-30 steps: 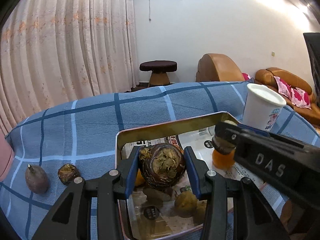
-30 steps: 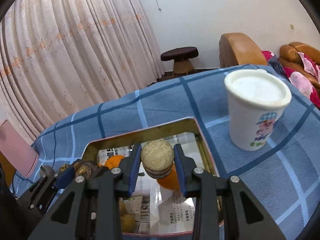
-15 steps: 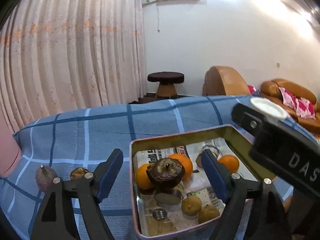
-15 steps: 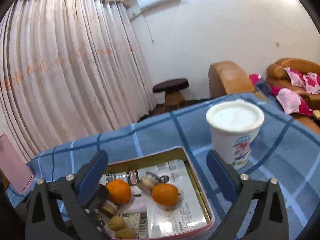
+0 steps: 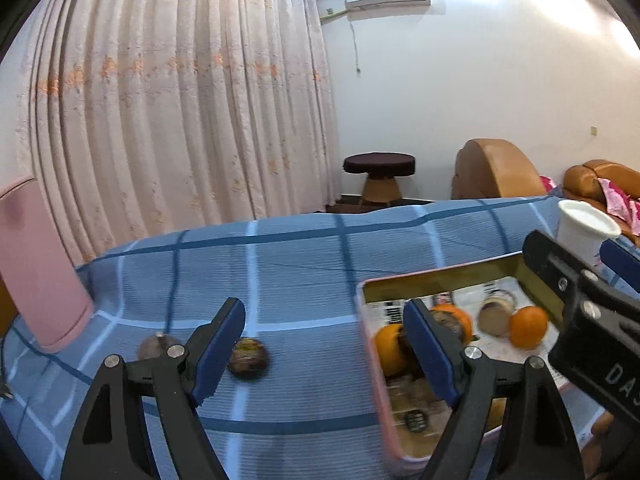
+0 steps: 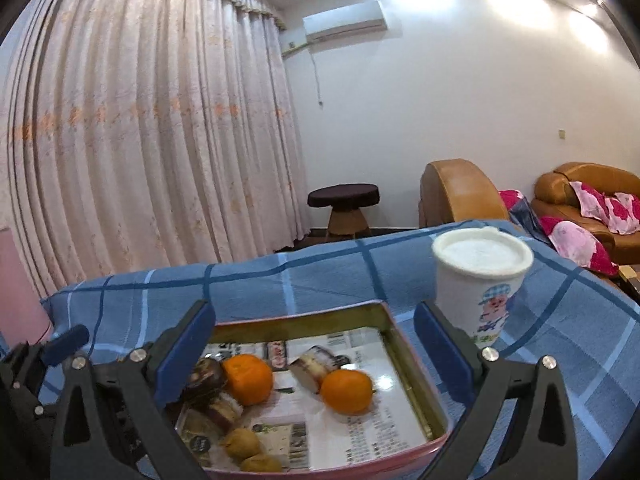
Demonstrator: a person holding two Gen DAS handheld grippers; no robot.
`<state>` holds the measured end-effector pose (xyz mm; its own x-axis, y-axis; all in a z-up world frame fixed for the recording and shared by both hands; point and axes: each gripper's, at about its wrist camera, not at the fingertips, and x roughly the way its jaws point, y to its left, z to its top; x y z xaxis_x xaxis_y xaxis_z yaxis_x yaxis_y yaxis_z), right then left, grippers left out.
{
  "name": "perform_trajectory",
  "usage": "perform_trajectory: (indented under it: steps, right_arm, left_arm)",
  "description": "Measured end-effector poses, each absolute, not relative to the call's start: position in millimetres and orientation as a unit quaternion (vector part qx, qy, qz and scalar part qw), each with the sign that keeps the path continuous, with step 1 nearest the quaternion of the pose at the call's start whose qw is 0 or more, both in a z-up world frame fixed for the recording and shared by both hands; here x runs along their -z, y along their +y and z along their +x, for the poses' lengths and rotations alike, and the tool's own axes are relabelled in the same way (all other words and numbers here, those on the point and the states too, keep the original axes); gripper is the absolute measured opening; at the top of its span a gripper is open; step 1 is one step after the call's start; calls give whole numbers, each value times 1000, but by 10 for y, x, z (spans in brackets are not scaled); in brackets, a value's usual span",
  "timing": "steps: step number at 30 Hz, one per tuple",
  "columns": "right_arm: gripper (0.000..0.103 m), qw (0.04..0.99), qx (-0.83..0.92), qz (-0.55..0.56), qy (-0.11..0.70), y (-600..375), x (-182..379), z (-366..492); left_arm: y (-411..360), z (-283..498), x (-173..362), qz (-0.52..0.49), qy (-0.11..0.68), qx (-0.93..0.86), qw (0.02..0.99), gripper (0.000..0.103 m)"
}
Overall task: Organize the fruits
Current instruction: 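Grasp another brown mangosteen with the right tool while the left tool grasps a purple fig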
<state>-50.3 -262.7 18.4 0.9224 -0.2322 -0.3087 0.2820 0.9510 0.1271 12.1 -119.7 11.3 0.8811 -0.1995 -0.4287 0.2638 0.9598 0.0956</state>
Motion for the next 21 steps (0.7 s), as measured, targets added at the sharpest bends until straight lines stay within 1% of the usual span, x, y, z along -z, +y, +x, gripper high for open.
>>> perform_trajectory:
  steps: [4, 9, 13, 18, 21]
  right_arm:
    - [102, 977, 138, 66, 146, -2496, -179, -495]
    - [101, 976, 123, 80, 160, -2355, -147, -450]
    - [100, 978, 109, 65, 163, -2115, -143, -431]
    - [91, 979, 87, 54, 175, -1824, -117, -361]
    - [89, 979, 81, 53, 180, -1697, -102, -329]
  left_arm:
    - [-1025, 149, -102, 67, 215, 107, 968, 82]
    - [-808, 201, -88, 64, 222, 95, 968, 82]
    - [-654, 258, -71, 61, 232, 87, 967, 82]
    - [-443, 312, -49, 55, 242, 78, 966, 82]
    - [-312, 358, -34, 51, 251, 70, 964, 82]
